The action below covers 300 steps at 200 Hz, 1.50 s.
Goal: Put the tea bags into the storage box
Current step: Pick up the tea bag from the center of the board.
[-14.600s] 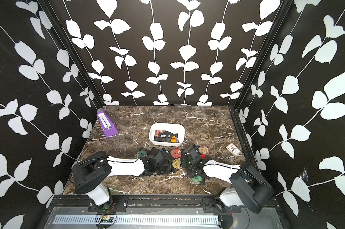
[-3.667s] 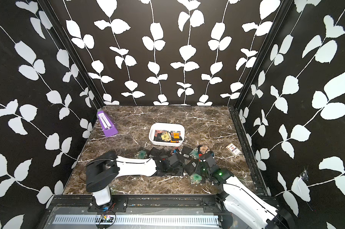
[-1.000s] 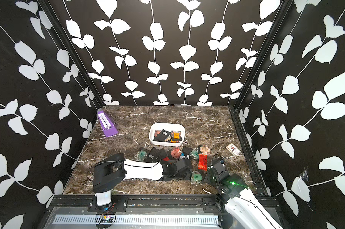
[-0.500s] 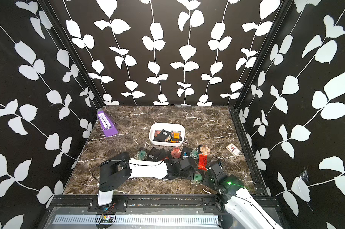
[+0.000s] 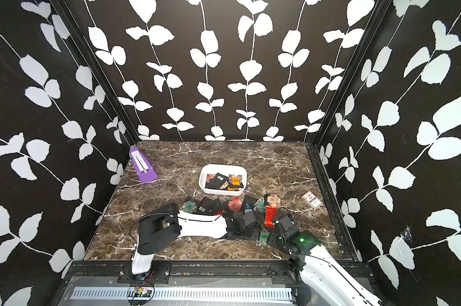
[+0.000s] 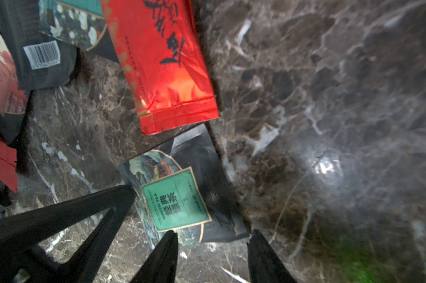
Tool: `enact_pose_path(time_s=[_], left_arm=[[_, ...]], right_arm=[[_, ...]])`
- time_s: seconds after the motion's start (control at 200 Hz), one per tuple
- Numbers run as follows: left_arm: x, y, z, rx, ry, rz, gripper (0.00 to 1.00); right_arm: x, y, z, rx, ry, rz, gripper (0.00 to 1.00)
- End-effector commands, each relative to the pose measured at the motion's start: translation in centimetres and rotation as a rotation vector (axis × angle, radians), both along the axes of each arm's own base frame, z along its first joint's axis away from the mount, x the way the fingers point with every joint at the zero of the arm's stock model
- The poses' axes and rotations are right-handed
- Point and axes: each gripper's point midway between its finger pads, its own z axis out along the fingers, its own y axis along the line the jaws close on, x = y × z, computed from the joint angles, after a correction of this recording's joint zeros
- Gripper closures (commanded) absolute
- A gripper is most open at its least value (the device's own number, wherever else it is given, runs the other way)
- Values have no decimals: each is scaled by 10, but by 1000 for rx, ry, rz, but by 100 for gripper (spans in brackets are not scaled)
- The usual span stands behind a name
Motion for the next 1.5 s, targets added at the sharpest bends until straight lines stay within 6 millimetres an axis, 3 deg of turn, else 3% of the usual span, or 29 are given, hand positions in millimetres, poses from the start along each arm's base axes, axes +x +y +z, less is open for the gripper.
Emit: enact_pose_path(time_s=[0.0,0.5,0.62,0.69,0.96,1.115,1.21,1.335,1.495], left_arm=[[1,9,-8,38,12,16,100],[6,23,-9,46,3,63,100],[7,23,-12,43,11,65,100],[7,24,-13,40,17,66,100],[7,26,-16,37,24,70,100],[7,26,-13,25,19,65,100],[9,25,-3,2,5,60,100],[17,28,25,-35,-26,68,100],[39,59,70,7,-154,116,97]], right_arm=[[-2,-1,-9,-1,20,-12,52],[-1,2,-23,-38,103,-17,50],[0,2,-25,-39,103,-24,60],[0,2,-25,-33,93,-31,71],[6,2,-25,-8,41,-59,84],[8,4,-22,-13,44,-43,100],[12,7,-13,-15,36,-24,100],[19,12,10,3,-6,3,100],[27,20,46,64,-95,29,100]])
